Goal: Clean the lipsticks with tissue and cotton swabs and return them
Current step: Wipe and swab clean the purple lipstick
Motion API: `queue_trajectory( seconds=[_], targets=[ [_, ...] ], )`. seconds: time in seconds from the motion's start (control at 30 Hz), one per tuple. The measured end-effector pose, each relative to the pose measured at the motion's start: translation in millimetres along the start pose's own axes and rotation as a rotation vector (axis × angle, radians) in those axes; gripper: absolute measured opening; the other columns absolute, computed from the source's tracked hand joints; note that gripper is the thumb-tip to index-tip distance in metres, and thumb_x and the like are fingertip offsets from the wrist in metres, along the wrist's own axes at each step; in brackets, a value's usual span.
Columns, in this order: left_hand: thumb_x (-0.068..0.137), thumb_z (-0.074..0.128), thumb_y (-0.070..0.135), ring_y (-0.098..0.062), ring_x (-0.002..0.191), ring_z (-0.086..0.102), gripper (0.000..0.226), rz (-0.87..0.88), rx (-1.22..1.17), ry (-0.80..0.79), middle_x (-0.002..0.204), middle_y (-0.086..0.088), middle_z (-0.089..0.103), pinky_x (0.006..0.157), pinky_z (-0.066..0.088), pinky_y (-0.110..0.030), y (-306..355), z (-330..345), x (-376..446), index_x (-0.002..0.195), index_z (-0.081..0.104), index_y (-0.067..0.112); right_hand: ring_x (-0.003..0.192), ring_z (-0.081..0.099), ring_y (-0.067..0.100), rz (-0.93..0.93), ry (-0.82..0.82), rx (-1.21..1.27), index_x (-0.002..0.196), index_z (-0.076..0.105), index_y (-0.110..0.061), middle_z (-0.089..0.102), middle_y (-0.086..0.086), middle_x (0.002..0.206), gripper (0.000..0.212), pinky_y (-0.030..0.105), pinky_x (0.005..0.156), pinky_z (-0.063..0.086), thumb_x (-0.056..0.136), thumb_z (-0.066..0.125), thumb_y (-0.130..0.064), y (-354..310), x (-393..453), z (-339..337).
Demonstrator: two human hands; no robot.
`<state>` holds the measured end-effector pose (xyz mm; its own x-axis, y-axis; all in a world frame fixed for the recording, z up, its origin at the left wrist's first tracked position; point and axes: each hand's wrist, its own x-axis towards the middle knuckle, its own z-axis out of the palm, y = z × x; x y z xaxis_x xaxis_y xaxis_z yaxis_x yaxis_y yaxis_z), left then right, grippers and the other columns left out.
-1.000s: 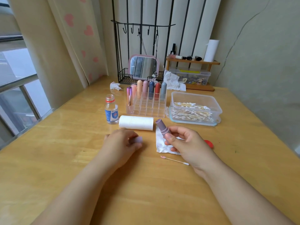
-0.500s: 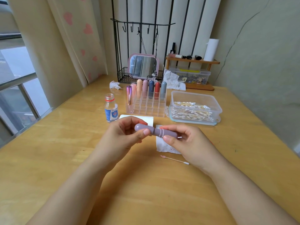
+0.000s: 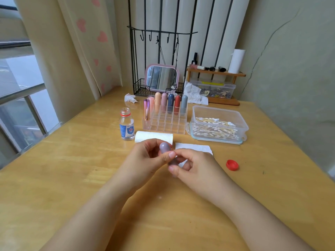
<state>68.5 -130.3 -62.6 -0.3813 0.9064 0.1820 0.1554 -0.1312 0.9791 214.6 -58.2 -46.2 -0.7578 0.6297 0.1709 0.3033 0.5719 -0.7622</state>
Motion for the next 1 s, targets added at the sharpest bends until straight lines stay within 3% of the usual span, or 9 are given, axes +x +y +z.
queue_trajectory(
  seconds=[0.07, 0.13, 0.23, 0.37, 0.5, 0.63, 0.8, 0.9, 1.0],
  targets=[
    [0.074, 0.073, 0.048, -0.010, 0.081, 0.057, 0.041, -0.031, 0.041, 0.073, 0.091, -0.003, 0.067, 0.075, 0.047, -0.024, -2.4, -0.8, 1.3, 0.105, 0.064, 0.022, 0.052, 0.052, 0.002, 0.023, -0.016, -0.004, 0.095, 0.064, -0.033, 0.067, -0.010, 0.082, 0.013, 0.015, 0.055, 0.044, 0.084, 0.067, -0.026, -4.4, 3.2, -0.8],
    [0.081, 0.064, 0.052, -0.010, 0.082, 0.056, 0.041, -0.040, 0.139, 0.206, 0.096, 0.007, 0.065, 0.074, 0.047, -0.023, -0.7, -5.9, 4.1, 0.112, 0.061, 0.025, 0.056, 0.060, 0.007, 0.102, -0.012, 0.071, 0.088, 0.064, -0.025, 0.070, -0.007, 0.076, 0.006, 0.024, 0.059, 0.052, 0.083, 0.066, -0.024, -8.2, 10.8, -8.2],
    [0.091, 0.057, 0.035, -0.003, 0.074, 0.052, 0.022, -0.065, 0.333, 0.349, 0.095, 0.011, 0.061, 0.062, 0.040, -0.016, 2.5, -16.5, 10.4, 0.110, 0.060, 0.023, 0.059, 0.061, 0.003, 0.120, -0.007, 0.036, 0.079, 0.065, -0.015, 0.071, -0.005, 0.071, 0.001, 0.021, 0.062, 0.047, 0.080, 0.064, -0.014, -12.6, 30.4, -22.2],
    [0.092, 0.056, 0.025, -0.004, 0.077, 0.053, 0.020, -0.004, 0.650, 0.308, 0.096, 0.011, 0.057, 0.060, 0.038, -0.017, 8.3, -29.0, 22.5, 0.111, 0.057, 0.020, 0.071, 0.067, 0.009, 0.100, 0.036, 0.016, 0.074, 0.066, -0.010, 0.073, -0.004, 0.072, 0.005, 0.033, 0.078, 0.054, 0.071, 0.067, -0.006, -16.3, 68.7, -31.0],
    [0.091, 0.055, 0.021, -0.012, 0.081, 0.049, 0.020, 0.107, 0.872, 0.271, 0.097, 0.006, 0.056, 0.068, 0.036, -0.025, 15.1, -44.7, 42.1, 0.109, 0.059, 0.015, 0.080, 0.067, 0.013, 0.088, 0.083, -0.092, 0.075, 0.069, -0.016, 0.073, -0.004, 0.078, 0.008, 0.034, 0.076, 0.056, 0.069, 0.066, -0.012, -17.2, 111.5, -26.1],
    [0.091, 0.054, 0.021, -0.012, 0.078, 0.050, 0.018, 0.156, 0.906, 0.233, 0.100, 0.003, 0.060, 0.067, 0.039, -0.024, 10.2, -41.4, 56.1, 0.106, 0.060, 0.015, 0.082, 0.062, 0.015, 0.094, 0.108, -0.197, 0.085, 0.066, -0.017, 0.069, -0.002, 0.087, 0.007, 0.026, 0.061, 0.047, 0.079, 0.061, -0.018, -13.8, 151.4, -16.6],
    [0.091, 0.050, 0.017, -0.019, 0.085, 0.058, 0.015, 0.177, 0.883, 0.226, 0.098, 0.003, 0.058, 0.072, 0.048, -0.034, -9.1, -36.7, 65.7, 0.101, 0.061, 0.014, 0.094, 0.060, 0.020, 0.077, 0.114, -0.288, 0.090, 0.063, -0.013, 0.069, 0.004, 0.095, 0.009, 0.026, 0.078, 0.044, 0.084, 0.057, -0.018, -6.8, 186.4, -6.7],
    [0.086, 0.050, 0.013, -0.024, 0.081, 0.056, 0.015, 0.264, 0.910, 0.245, 0.089, 0.001, 0.059, 0.067, 0.048, -0.037, -24.1, -37.1, 71.9, 0.089, 0.064, 0.011, 0.093, 0.058, 0.019, 0.072, 0.107, -0.351, 0.097, 0.062, -0.014, 0.067, 0.004, 0.096, 0.015, 0.022, 0.072, 0.039, 0.084, 0.058, -0.020, -3.4, 197.9, -2.4],
    [0.080, 0.042, 0.022, -0.025, 0.071, 0.053, 0.024, 0.387, 0.979, 0.256, 0.077, 0.000, 0.060, 0.060, 0.049, -0.041, -34.6, -35.6, 76.2, 0.074, 0.063, 0.012, 0.088, 0.058, 0.017, 0.040, 0.079, -0.401, 0.090, 0.060, -0.017, 0.066, -0.003, 0.089, 0.009, 0.022, 0.068, 0.038, 0.082, 0.057, -0.019, -0.5, 202.4, 2.7]
  ],
)
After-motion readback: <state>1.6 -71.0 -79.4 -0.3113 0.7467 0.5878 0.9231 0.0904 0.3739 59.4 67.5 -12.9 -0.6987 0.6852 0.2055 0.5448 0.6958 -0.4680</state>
